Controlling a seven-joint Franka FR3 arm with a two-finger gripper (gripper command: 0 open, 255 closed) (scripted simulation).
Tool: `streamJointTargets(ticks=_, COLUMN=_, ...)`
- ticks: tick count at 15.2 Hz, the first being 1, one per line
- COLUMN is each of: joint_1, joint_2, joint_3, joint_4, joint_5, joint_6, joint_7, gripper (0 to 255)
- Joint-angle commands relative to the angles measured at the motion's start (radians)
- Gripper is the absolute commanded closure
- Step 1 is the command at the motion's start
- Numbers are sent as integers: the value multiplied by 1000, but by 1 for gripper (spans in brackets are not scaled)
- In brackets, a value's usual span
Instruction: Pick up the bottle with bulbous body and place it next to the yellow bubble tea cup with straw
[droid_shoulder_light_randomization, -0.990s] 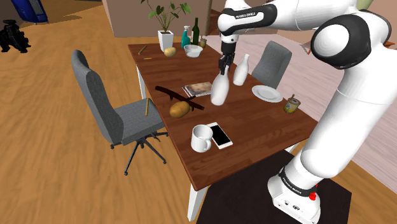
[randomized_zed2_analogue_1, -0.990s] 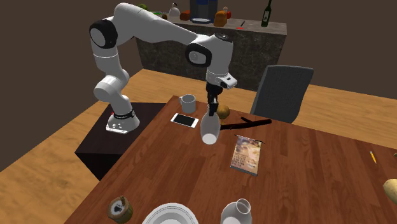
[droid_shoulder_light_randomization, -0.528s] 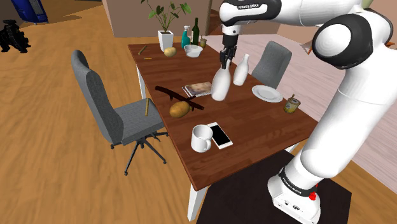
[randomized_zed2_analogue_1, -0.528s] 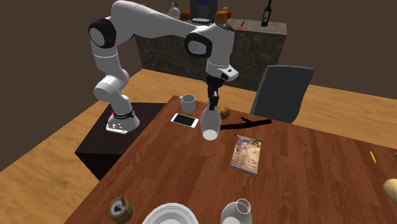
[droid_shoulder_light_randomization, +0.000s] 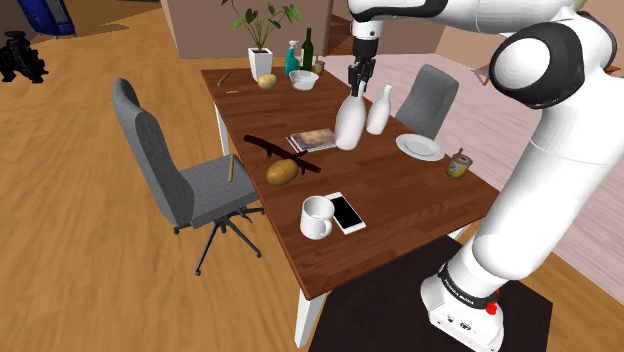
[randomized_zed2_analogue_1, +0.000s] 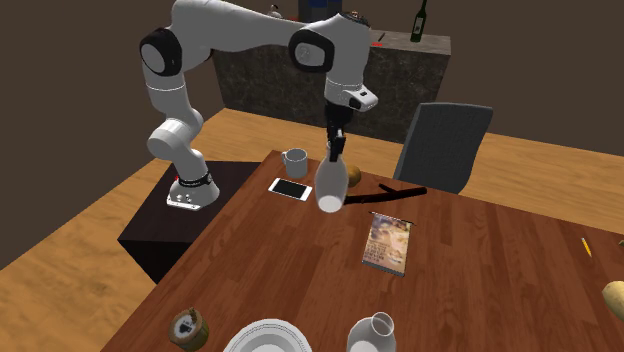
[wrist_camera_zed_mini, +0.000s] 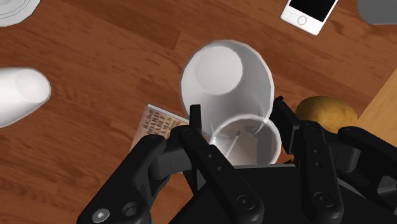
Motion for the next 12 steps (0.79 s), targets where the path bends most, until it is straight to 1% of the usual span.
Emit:
streamJointTargets(ticks=1, joint_1=-1, joint_2=6, joint_3=-1, joint_4=35, joint_5=1, joint_6=-29, joint_7=-3, gripper=255)
streamJointTargets(ticks=12, joint_1=-8, joint_2=52, joint_3=-3, joint_4=249, joint_5=9, joint_6=-197, joint_7=-16, gripper=255)
